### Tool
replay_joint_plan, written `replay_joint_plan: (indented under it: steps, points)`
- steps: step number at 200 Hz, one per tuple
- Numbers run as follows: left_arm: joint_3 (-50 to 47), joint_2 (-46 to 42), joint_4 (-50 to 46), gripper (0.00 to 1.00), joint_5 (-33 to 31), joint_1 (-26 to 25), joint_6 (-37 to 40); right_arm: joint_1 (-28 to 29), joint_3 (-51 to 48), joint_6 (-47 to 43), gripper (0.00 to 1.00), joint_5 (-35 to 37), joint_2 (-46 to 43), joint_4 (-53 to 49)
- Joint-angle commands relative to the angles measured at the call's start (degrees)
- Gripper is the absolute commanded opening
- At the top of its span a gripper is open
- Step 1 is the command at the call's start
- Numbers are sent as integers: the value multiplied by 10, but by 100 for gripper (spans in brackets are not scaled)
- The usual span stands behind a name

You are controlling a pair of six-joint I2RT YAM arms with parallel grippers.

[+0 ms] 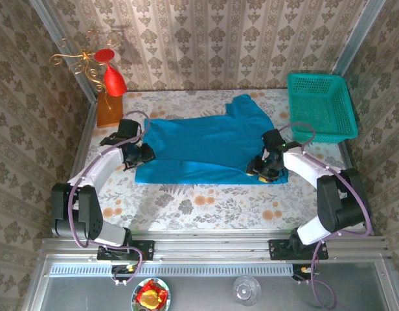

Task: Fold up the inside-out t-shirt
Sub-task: Fold the T-shirt at the center of the table, then smooth out the T-shirt at the center of the table.

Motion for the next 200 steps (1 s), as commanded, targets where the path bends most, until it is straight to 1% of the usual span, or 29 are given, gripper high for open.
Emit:
replay_joint_plan:
  steps: [1, 21, 44, 65, 84, 108, 114, 143, 153, 161, 171, 178, 187, 200]
  points:
    - [-26, -9, -4, 28, 9, -18, -26, 9, -10, 50, 53, -35, 13, 58]
    - [-42, -3, 8, 28, 10, -29, -35, 9, -11, 58, 54, -18, 24, 68]
    - [-47, 3, 12, 28, 11, -36, -37, 9, -6, 62, 52, -18, 42, 82]
    - [-46, 5, 13, 28, 9, -37, -37, 9, 1, 67, 45, -20, 57, 93]
    - [-44, 6, 11, 27, 9, -37, -35, 9, 15, 70, 31, -16, 58, 96]
    - [-43, 6, 10, 26, 12, -37, -33, 10, 61, 59, 4, -1, 64, 84]
    - [-42, 7, 10, 25, 15, -37, -33, 9, 78, 52, 0, 5, 72, 78]
    - [-30, 13, 7, 25, 38, -40, -29, 6, 184, 10, 0, 40, 137, 31]
    - [-22, 18, 2, 25, 44, -43, -25, 7, 221, -7, 0, 53, 156, 0]
    - [-15, 23, -1, 25, 49, -46, -22, 9, 247, -21, 8, 64, 167, -18]
    - [-8, 31, -3, 25, 56, -51, -19, 10, 272, -36, 26, 76, 174, -43]
    - [-3, 36, -4, 25, 61, -54, -18, 9, 279, -43, 34, 82, 172, -55]
    - [1, 43, -3, 24, 64, -60, -16, 8, 278, -48, 39, 90, 164, -63]
    - [7, 55, -1, 25, 66, -68, -15, 8, 262, -53, 41, 99, 146, -69]
